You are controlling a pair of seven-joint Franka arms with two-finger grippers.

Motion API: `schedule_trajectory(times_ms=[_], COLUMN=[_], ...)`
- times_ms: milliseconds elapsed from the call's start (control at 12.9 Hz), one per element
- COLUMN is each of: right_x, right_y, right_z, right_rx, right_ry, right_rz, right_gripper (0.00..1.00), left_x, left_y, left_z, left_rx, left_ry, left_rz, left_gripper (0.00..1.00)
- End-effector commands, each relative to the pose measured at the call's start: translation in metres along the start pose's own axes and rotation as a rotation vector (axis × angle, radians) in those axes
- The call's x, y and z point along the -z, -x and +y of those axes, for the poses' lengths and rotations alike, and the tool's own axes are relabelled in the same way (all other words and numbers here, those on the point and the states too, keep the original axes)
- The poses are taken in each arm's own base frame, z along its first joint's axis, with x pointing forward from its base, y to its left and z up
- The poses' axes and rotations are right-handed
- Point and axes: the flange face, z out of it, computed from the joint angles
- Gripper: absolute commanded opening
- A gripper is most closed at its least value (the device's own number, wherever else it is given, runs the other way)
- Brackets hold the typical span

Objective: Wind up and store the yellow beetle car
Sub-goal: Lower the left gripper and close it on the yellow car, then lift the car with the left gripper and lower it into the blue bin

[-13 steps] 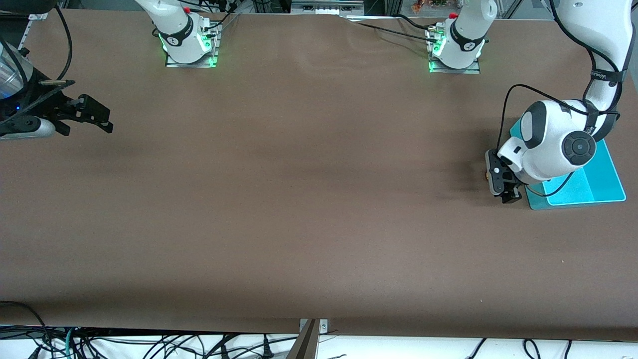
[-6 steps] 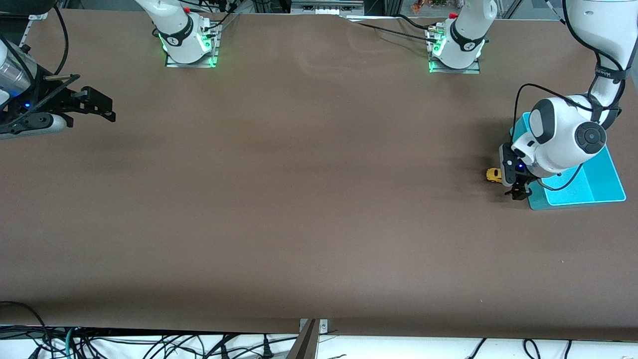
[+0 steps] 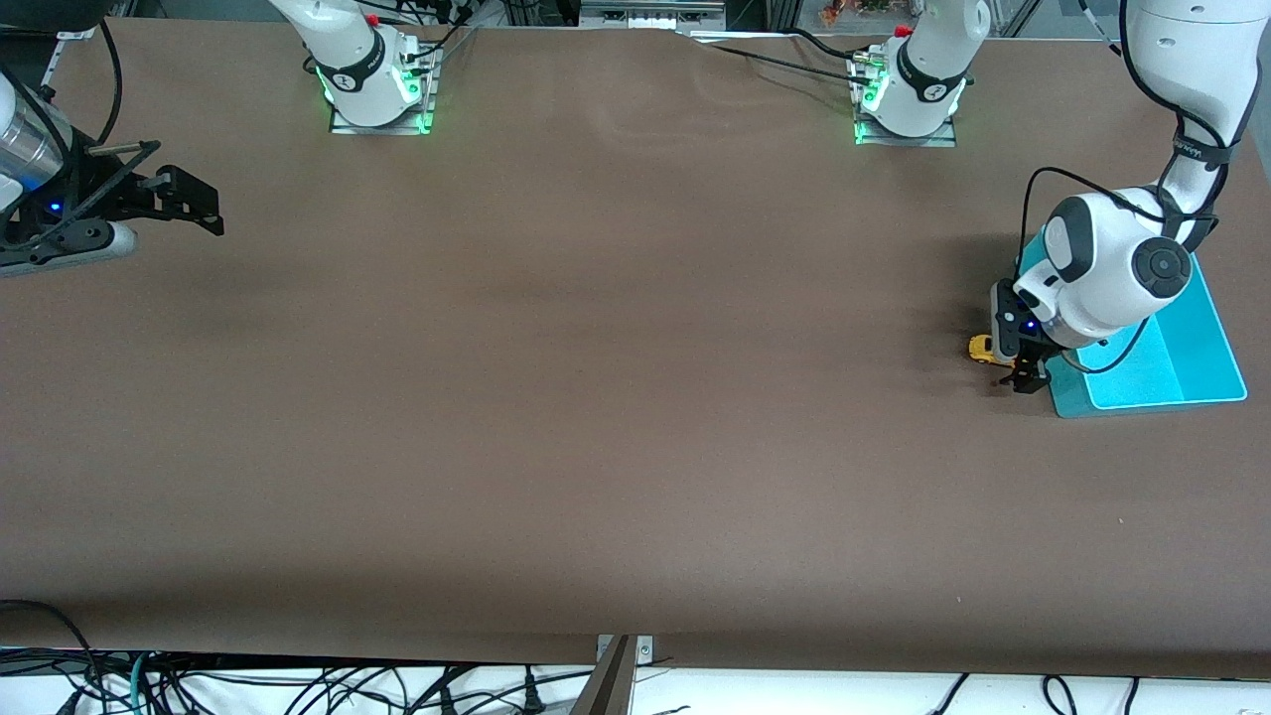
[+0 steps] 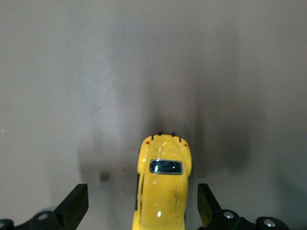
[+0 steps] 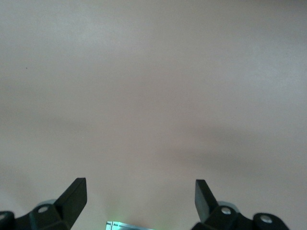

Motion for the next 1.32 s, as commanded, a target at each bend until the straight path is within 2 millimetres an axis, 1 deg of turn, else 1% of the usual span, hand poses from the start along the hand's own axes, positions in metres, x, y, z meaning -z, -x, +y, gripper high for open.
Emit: schedule_trajectory(times_ms=[0, 78, 155, 233, 311, 389, 544, 622, 777, 855, 1011, 1166, 1244], right_x=[0.014, 0.015, 0.008, 0.007, 0.007, 0.004, 0.002, 0.002, 0.002, 0.002, 0.003, 0.003, 0.003], right_y=[0.005, 0.005, 0.001, 0.0, -0.001, -0.002, -0.004, -0.004, -0.004, -0.004, -0.004, -0.004, -0.004], right_z=[0.002, 0.005, 0.006, 0.001, -0.001, 0.001, 0.003, 0.003, 0.001, 0.004, 0.006, 0.006, 0.006], right_rx=[0.016, 0.011, -0.001, 0.009, 0.009, 0.007, 0.01, 0.008, 0.005, 0.002, -0.002, -0.002, 0.001], right_ry=[0.015, 0.005, -0.001, 0.003, 0.009, -0.004, -0.004, -0.004, -0.003, -0.004, -0.005, -0.005, -0.005], right_rz=[0.002, 0.005, -0.006, -0.008, -0.011, -0.013, -0.018, -0.015, -0.013, -0.013, -0.008, -0.008, -0.008], right_gripper=[1.0, 1.0, 1.0, 1.0, 1.0, 1.0, 1.0, 1.0, 1.0, 1.0, 1.0, 1.0, 1.0], left_x=[0.0, -0.001, -0.002, -0.004, -0.003, -0.002, 0.001, 0.003, 0.012, 0.023, 0.053, 0.093, 0.103], left_y=[0.001, 0.001, 0.0, 0.0, -0.001, 0.0, -0.001, -0.004, -0.014, -0.019, -0.026, -0.019, -0.014], left_z=[0.007, 0.007, 0.007, 0.008, 0.007, 0.007, 0.005, 0.003, -0.001, -0.006, -0.013, -0.022, -0.025], left_rx=[-0.032, -0.032, -0.032, -0.035, -0.038, -0.032, -0.037, -0.042, -0.044, -0.05, -0.014, -0.007, -0.004], left_ry=[-0.004, -0.012, -0.016, -0.013, -0.015, -0.016, -0.018, -0.021, -0.009, -0.012, 0.024, 0.078, 0.103], left_rz=[-0.008, -0.01, -0.01, -0.01, -0.01, -0.01, -0.011, -0.011, -0.003, -0.004, 0.044, 0.064, 0.069], left_gripper=[1.0, 1.0, 0.92, 0.76, 0.49, 0.27, 0.08, 0.03, 0.03, 0.03, 0.04, 0.05, 0.05])
